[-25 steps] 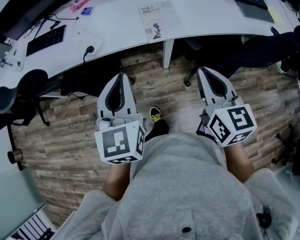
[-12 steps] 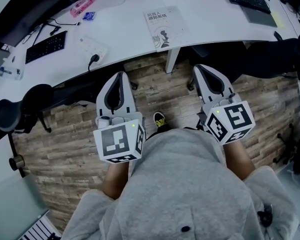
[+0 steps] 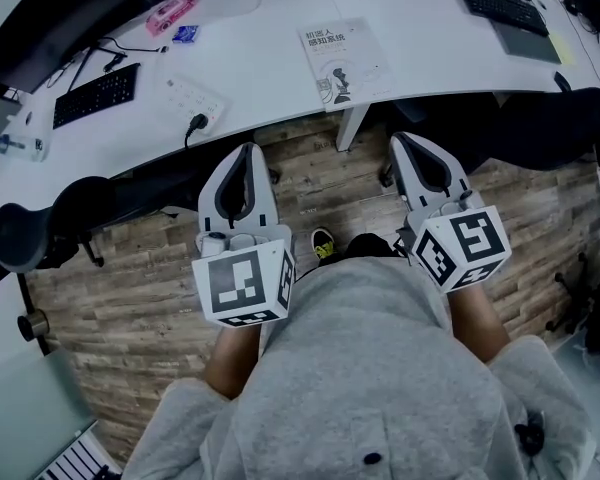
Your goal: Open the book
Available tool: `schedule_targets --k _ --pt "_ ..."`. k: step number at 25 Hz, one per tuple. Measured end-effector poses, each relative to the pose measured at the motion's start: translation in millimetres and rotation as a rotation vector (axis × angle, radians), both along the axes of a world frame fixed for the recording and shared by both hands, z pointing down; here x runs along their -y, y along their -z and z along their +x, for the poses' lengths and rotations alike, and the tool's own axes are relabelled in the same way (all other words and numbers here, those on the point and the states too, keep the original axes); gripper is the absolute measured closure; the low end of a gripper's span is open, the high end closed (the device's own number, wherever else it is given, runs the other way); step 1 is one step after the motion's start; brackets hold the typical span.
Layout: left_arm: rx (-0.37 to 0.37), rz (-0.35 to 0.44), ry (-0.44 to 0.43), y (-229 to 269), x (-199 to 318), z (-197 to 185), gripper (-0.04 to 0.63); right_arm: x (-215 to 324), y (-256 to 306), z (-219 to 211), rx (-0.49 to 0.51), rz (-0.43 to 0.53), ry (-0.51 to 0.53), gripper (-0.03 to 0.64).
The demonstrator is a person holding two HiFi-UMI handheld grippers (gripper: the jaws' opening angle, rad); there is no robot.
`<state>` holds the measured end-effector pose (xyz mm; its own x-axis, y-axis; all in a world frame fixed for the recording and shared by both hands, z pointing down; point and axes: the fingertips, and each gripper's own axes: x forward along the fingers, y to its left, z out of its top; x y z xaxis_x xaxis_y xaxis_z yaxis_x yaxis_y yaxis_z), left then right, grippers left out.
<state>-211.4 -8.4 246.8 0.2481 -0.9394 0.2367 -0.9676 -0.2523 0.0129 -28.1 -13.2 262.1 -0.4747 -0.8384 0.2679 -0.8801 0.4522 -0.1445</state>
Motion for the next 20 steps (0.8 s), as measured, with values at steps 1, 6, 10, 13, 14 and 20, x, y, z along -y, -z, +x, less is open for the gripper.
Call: schedule_targets --k 1,6,10,13,14,20 --pt "0.0 -0.001 0.002 -1 0 -1 0.588 0 -1 -1 -0.001 -0.002 0.002 0.589" --pt "-0.003 0.001 0.011 -4 0 -9 0.588 2 -5 -8 -0.001 -0.002 0.005 0.589" --pt "-0.005 0.0 0.016 -4 0 -10 0.588 2 -2 -11 -0.003 0.005 0.009 0.591" --pt "-0.006 0.001 0.005 -2 1 -6 0.588 3 3 -8 -0.006 0.013 0.0 0.591" --pt "-0.007 0.001 0.002 -2 1 -5 0.588 3 3 -6 -0.008 0.015 -0.004 0.589" --pt "-0.01 -0.007 -0.014 -5 7 3 0.587 10 5 7 -0.019 0.021 -0.027 0.589"
